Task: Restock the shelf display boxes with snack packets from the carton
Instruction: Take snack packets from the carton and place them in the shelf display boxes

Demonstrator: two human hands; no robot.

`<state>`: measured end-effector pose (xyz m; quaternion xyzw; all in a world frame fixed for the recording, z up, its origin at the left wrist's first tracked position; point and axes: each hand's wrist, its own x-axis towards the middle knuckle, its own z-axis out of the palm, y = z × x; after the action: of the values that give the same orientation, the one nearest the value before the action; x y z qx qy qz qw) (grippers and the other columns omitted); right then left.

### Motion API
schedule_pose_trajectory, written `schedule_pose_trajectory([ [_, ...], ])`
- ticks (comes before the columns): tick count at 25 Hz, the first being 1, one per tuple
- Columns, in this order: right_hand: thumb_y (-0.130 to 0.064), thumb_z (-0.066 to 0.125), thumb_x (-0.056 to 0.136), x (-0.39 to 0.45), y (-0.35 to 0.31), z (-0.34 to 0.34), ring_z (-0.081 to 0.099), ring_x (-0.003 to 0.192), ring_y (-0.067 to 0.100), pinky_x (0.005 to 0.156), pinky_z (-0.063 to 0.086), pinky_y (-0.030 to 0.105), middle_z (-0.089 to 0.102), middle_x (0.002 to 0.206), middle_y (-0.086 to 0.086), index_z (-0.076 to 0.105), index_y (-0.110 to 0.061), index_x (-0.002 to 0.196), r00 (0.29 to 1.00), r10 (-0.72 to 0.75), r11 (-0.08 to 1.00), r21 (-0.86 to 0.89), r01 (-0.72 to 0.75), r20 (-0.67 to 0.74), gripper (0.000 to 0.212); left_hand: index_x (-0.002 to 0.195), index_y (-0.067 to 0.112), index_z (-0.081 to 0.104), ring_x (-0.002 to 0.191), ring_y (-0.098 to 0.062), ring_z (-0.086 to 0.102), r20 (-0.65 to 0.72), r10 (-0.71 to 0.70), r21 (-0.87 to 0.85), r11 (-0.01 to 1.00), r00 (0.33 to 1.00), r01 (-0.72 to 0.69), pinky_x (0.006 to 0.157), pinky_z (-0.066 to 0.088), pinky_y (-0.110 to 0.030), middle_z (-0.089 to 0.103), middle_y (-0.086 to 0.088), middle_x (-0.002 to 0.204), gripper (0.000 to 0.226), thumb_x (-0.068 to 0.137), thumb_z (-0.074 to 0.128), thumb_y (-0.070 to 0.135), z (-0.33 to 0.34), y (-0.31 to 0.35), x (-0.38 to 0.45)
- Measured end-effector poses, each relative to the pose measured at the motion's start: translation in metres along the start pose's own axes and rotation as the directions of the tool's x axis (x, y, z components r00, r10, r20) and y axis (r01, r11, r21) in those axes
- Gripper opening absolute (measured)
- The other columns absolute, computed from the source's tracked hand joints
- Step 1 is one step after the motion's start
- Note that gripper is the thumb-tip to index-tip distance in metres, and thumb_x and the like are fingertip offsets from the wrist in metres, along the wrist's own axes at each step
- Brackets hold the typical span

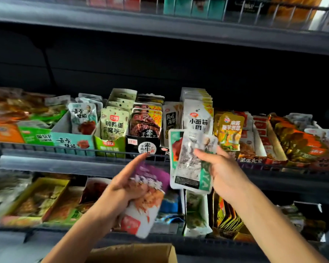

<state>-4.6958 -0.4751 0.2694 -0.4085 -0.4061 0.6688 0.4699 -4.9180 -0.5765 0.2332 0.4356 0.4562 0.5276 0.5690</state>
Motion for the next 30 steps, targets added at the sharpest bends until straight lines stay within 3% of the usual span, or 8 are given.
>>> schedule_pose_trajectory([
  [3, -0.008, 0.080, 0.070, -0.007, 0.006, 0.012, 0.065, 0.110, 0.039, 0.098, 0.050, 0.058, 0.069, 0.120, 0.019, 0.057, -0.008, 0.127, 0.969, 0.116, 0.977, -0.199, -0.072, 0.218, 0.061, 0.092, 0.009, 0.075, 0.068, -0.028, 0.073, -0.208, -0.067, -0.017, 0.998, 0.976, 0.064, 0.062, 0.058, -0.033, 0.073, -0.026, 0.097, 0.025, 0.095, 0.050, 0.007, -0.010, 0.010, 0.005],
  [6, -0.009, 0.075, 0.074, -0.016, 0.016, 0.032, 0.067, 0.106, 0.039, 0.095, 0.052, 0.053, 0.072, 0.111, 0.019, 0.062, -0.004, 0.119, 0.932, 0.168, 0.939, -0.340, -0.053, 0.320, 0.047, 0.088, 0.006, 0.074, 0.068, -0.027, 0.073, -0.071, -0.175, -0.082, 0.982, 0.982, 0.170, 0.065, 0.055, -0.033, 0.076, -0.017, 0.088, 0.042, 0.092, 0.052, 0.041, -0.002, 0.023, 0.006],
  [10, -0.007, 0.080, 0.074, -0.023, 0.018, 0.047, 0.074, 0.090, 0.031, 0.083, 0.059, 0.052, 0.076, 0.099, 0.012, 0.066, -0.005, 0.108, 0.987, -0.020, 0.927, -0.366, 0.078, 0.160, 0.037, 0.064, 0.009, 0.074, 0.059, -0.029, 0.069, -0.086, -0.178, 0.052, 0.982, 0.980, 0.183, 0.061, 0.057, -0.035, 0.073, -0.022, 0.078, 0.021, 0.081, 0.070, 0.021, -0.004, 0.025, -0.001],
  [15, -0.003, 0.072, 0.084, -0.030, 0.000, 0.052, 0.071, 0.071, 0.002, 0.052, 0.054, 0.021, 0.072, 0.091, -0.005, 0.060, -0.021, 0.103, 0.843, -0.429, 0.900, -0.081, 0.428, -0.325, 0.029, 0.094, 0.010, 0.072, 0.075, -0.027, 0.074, -0.499, 0.075, -0.141, 0.976, 0.864, -0.166, 0.069, 0.059, -0.041, 0.076, -0.015, 0.094, 0.022, 0.094, 0.059, 0.027, -0.006, 0.002, 0.005],
  [19, -0.005, 0.059, 0.091, -0.037, 0.022, 0.087, 0.059, 0.056, 0.000, 0.050, 0.051, 0.024, 0.057, 0.088, 0.004, 0.044, -0.025, 0.108, 0.888, -0.448, 0.818, -0.445, 0.363, -0.100, 0.030, 0.113, 0.011, 0.067, 0.092, -0.028, 0.073, -0.457, 0.212, -0.214, 0.916, 0.864, -0.338, 0.067, 0.059, -0.036, 0.075, -0.012, 0.106, 0.025, 0.097, 0.051, 0.022, 0.024, -0.007, 0.001],
  [23, -0.048, 0.080, 0.074, -0.032, 0.027, 0.111, 0.065, 0.101, 0.016, 0.084, 0.058, 0.045, 0.058, 0.119, -0.003, 0.041, -0.040, 0.125, 0.990, -0.112, 0.968, -0.215, 0.130, 0.090, 0.064, 0.117, 0.019, 0.070, 0.107, -0.030, 0.068, -0.405, 0.254, -0.192, 0.916, 0.878, -0.353, 0.082, 0.058, -0.039, 0.073, -0.011, 0.114, 0.032, 0.098, 0.048, 0.008, 0.029, -0.009, -0.002],
  [26, -0.031, 0.089, 0.064, -0.022, 0.031, 0.115, 0.064, 0.110, 0.019, 0.090, 0.057, 0.045, 0.056, 0.125, -0.009, 0.038, -0.045, 0.132, 0.982, -0.109, 0.936, -0.316, 0.153, 0.153, 0.086, 0.115, 0.020, 0.071, 0.109, -0.035, 0.068, -0.436, 0.207, -0.348, 0.859, 0.876, -0.376, 0.084, 0.058, -0.046, 0.071, -0.015, 0.117, 0.035, 0.097, 0.045, 0.005, 0.014, 0.004, -0.006],
  [30, -0.035, 0.090, 0.068, -0.011, 0.035, 0.144, 0.071, 0.090, 0.013, 0.063, 0.058, 0.031, 0.067, 0.111, -0.008, 0.053, -0.036, 0.121, 0.964, -0.264, 0.906, -0.340, 0.254, 0.019, 0.065, 0.119, 0.017, 0.067, 0.105, -0.032, 0.070, -0.405, 0.216, -0.447, 0.801, 0.888, -0.399, 0.079, 0.060, -0.044, 0.071, -0.017, 0.116, 0.033, 0.099, 0.042, 0.006, -0.005, 0.034, -0.007],
])
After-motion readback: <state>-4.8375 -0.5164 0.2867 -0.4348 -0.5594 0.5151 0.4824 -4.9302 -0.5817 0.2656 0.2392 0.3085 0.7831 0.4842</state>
